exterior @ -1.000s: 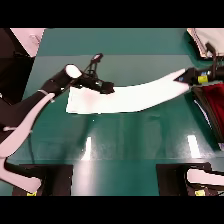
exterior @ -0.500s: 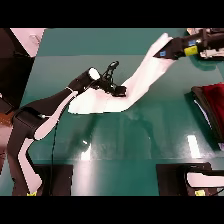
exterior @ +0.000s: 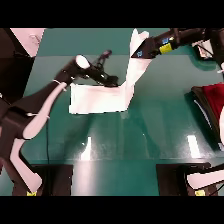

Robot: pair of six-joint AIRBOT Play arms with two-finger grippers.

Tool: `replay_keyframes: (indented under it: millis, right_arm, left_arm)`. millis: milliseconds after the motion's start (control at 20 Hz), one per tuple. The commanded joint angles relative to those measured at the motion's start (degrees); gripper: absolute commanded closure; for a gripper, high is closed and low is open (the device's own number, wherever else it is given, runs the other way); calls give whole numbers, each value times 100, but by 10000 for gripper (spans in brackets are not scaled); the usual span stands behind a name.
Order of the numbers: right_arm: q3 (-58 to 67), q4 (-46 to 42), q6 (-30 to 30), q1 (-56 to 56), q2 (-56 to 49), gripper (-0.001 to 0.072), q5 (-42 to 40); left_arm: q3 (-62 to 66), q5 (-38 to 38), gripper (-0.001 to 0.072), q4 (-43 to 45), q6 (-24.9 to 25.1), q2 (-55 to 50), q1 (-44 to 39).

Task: Fold the shirts.

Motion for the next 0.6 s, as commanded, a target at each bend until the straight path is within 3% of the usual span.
replay_keyframes:
  millis: [0, 350, 550]
  right_arm:
    - [-103, 7, -208, 321, -157, 703, -199]
    - [-70, 63, -984, 1517, -997, 700, -1145]
    - [710, 55, -1255, 2371, -2033, 696, -1816]
  left_arm:
    - [35, -660, 683, 813, 15, 765, 734]
    - [35, -1572, 682, 1333, 13, 2317, 2535]
    - [35, -1790, 682, 1329, 9, 2717, 3099]
